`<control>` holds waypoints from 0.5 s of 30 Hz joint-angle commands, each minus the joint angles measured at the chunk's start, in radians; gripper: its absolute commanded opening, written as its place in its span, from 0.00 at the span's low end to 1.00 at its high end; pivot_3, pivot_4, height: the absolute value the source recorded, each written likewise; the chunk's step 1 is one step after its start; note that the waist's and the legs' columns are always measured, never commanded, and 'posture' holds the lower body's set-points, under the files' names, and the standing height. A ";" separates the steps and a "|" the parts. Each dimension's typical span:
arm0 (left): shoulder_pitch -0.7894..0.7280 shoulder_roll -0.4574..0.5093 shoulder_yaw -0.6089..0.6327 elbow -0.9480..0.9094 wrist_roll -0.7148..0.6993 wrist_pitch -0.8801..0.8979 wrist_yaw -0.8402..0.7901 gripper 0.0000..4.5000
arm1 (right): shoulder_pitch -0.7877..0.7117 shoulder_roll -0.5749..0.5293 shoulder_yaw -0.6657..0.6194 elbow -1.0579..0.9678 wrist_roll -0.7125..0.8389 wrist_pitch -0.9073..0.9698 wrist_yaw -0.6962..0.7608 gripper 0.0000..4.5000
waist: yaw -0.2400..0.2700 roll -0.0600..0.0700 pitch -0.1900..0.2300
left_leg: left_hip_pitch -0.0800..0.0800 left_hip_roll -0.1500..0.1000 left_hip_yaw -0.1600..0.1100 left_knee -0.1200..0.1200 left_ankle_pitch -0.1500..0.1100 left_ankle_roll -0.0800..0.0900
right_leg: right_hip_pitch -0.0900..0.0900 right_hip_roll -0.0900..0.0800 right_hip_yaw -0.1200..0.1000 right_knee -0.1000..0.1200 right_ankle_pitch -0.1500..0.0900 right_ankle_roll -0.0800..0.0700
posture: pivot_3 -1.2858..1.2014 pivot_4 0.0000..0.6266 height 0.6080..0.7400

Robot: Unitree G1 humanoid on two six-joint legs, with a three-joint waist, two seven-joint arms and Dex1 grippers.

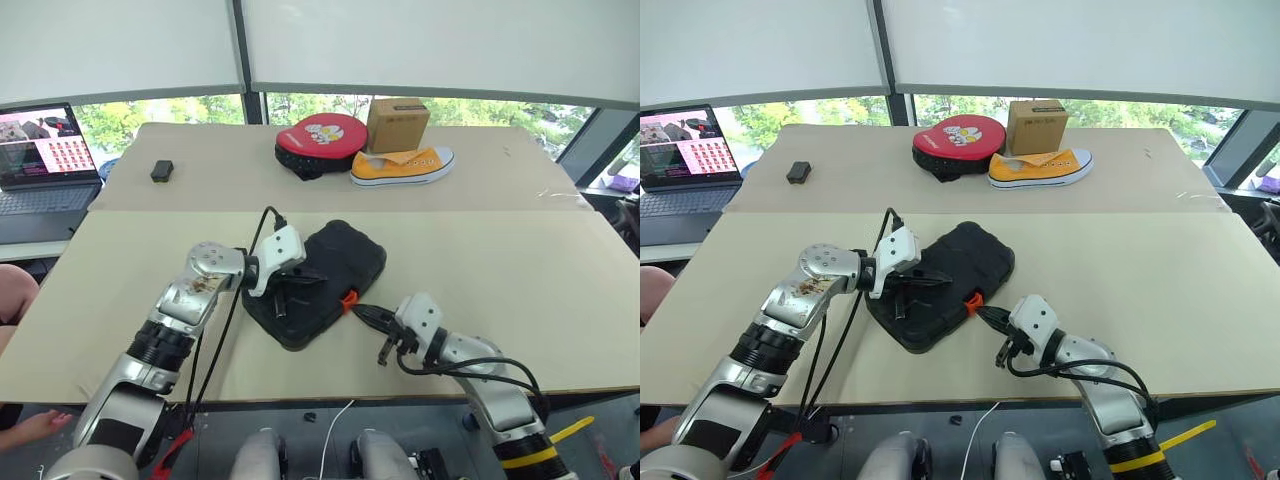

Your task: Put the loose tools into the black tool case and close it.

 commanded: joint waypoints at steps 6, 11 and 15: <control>0.090 0.015 -0.043 0.039 0.036 0.041 -0.002 0.02 | -0.035 -0.009 0.016 -0.046 -0.011 0.079 0.007 0.00 | 0.002 0.000 0.000 | 0.000 0.000 0.000 -0.002 0.000 0.000 | 0.000 -0.001 0.000 0.000 -0.001 -0.001 | 0.52 0.24 1.00; 0.161 0.033 0.120 -0.026 -0.091 -0.033 -0.030 0.13 | 0.047 -0.080 -0.067 -0.132 0.064 0.035 0.066 0.00 | 0.000 0.000 0.000 | 0.000 0.000 0.001 -0.005 0.000 0.000 | -0.002 -0.001 0.002 -0.001 -0.001 -0.001 | 0.52 0.24 1.00; 0.279 0.105 0.294 -0.136 -0.197 -0.090 -0.058 0.43 | 0.147 -0.178 -0.189 -0.183 0.159 0.024 0.133 0.00 | -0.002 0.002 0.001 | 0.000 0.001 0.001 -0.008 0.000 0.000 | -0.003 -0.002 0.002 -0.002 -0.001 -0.001 | 0.52 0.24 1.00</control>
